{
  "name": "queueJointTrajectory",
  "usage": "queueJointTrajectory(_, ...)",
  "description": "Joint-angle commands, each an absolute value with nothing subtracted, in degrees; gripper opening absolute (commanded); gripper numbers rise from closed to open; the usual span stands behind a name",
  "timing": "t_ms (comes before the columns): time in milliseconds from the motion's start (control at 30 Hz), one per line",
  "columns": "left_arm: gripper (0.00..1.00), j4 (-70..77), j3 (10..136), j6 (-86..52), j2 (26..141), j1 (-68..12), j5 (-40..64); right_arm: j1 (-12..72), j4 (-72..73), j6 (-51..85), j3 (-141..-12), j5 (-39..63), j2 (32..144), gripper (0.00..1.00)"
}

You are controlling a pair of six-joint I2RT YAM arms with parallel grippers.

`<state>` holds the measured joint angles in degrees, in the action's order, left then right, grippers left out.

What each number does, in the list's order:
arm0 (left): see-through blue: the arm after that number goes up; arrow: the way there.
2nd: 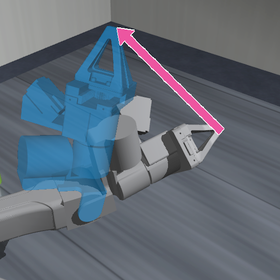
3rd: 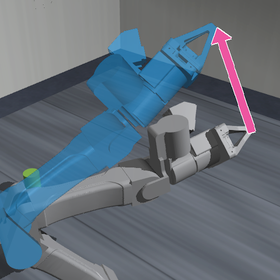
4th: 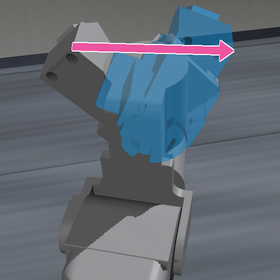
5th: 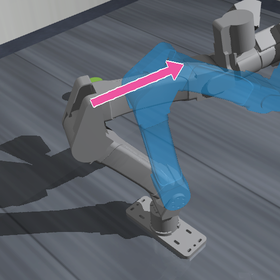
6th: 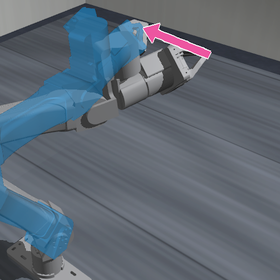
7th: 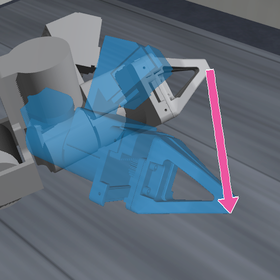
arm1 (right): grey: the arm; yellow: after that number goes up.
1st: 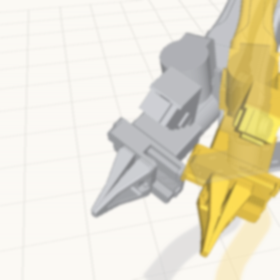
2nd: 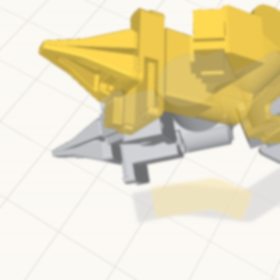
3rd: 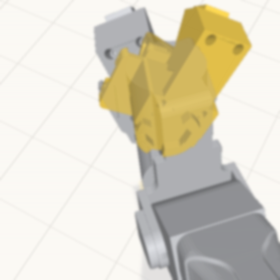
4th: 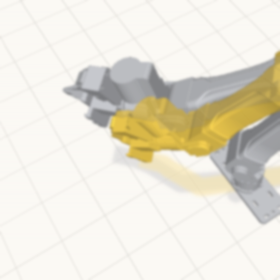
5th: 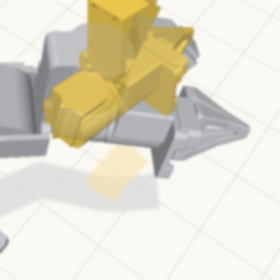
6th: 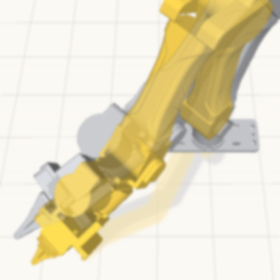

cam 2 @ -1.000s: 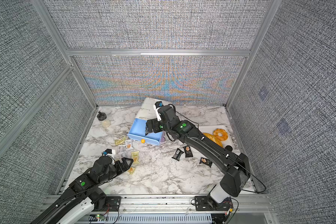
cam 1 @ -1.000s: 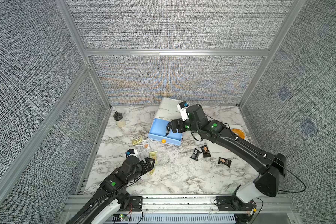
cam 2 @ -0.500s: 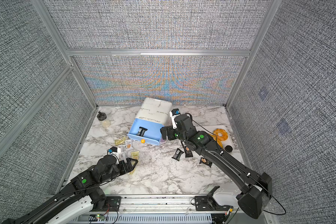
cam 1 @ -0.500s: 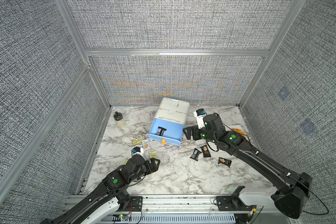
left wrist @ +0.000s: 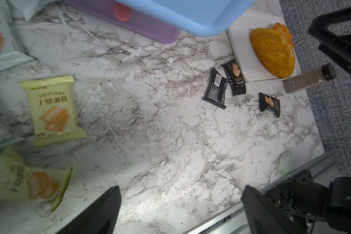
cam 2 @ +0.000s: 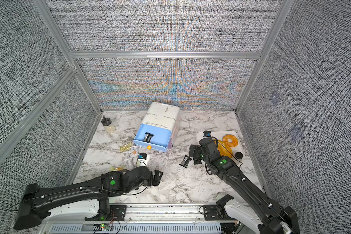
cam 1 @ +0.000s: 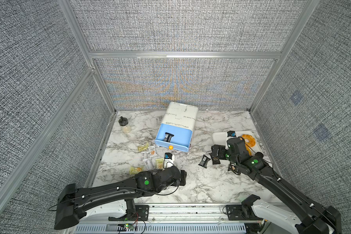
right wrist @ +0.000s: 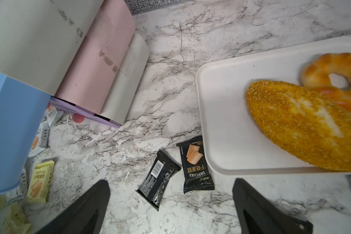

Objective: Place the cookies into the drawer by color
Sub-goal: Pick up the cookie at the center of the board.

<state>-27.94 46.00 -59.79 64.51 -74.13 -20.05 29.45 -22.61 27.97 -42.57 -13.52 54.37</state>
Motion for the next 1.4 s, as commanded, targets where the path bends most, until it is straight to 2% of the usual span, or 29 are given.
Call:
queueJointTrajectory(0, 0.99, -26.8, 52.1, -55.3, 73.0, -75.5, -21.4, 29.3, -22.7, 30.3, -41.8, -19.5, 51.1, 0.99)
queueJointTrajectory(333, 0.99, -36.7, 77.7, -46.8, 98.2, -79.0, -20.0, 28.8, -26.1, 36.0, -38.4, -29.6, 39.4, 0.99)
queueJointTrajectory(600, 0.94, -51.1, 97.4, -41.5, 112.9, -78.4, -23.7, 23.2, -27.2, 38.2, -36.1, -23.7, 38.9, 0.99)
queueJointTrajectory(700, 0.9, -51.4, 100.2, -40.0, 115.9, -76.9, -22.4, 19.0, -27.1, 38.0, -35.2, -19.3, 38.9, 0.99)
queueJointTrajectory(933, 0.72, -52.1, 107.1, -35.1, 122.2, -72.7, -18.0, 10.3, -26.5, 38.5, -32.3, -10.6, 36.9, 0.99)
queueJointTrajectory(1167, 0.65, -51.6, 112.7, -32.1, 128.1, -68.9, -12.6, 6.7, -26.4, 42.4, -28.4, -7.2, 35.3, 0.99)
queueJointTrajectory(1367, 0.59, -52.7, 116.3, -31.1, 132.3, -67.0, -12.6, 6.0, -27.4, 45.3, -25.9, -7.8, 35.1, 0.99)
